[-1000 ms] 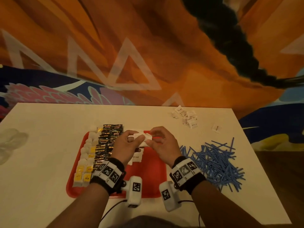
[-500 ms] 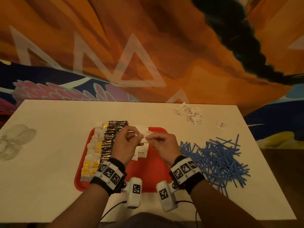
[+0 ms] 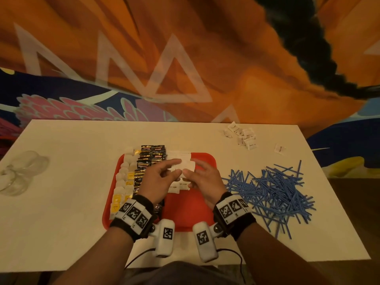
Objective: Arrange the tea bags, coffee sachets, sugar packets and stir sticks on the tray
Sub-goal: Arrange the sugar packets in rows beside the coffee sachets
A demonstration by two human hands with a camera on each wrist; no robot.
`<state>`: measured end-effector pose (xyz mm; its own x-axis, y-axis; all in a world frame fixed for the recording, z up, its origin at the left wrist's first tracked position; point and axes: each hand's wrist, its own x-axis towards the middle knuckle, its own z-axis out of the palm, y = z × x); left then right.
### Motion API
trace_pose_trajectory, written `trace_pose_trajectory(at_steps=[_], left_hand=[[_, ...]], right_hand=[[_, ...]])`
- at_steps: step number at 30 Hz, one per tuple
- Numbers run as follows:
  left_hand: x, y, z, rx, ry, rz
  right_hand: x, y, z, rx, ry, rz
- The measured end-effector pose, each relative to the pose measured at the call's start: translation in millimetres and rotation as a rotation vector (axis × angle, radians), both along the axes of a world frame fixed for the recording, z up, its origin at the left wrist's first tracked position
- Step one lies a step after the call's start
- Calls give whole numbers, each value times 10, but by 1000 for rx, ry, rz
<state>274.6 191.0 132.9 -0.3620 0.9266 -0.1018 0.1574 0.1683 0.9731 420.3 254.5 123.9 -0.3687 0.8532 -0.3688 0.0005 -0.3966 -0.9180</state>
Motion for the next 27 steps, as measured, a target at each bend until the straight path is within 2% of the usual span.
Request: trace_pose_trajectory(at_steps=[4,10,14,19,27], left_hand=[[-60,-63,-62,-48,-6,-24],[-192,-112,-295,-100,-45,139],[-309,-224,-409,-168,-49,174],[-449,-463,-593,-263,-7,194],[-680,-797,-681,-335,-64,285]], right_hand=[[-31,-12,-79,-80,-78,-1],[2,2,-350,-133,-197,-62],[167,64,-638,-139,-401,-76],[222,69,-964,-56,-725,52],[-160,198,-1216,-100,-692,64]])
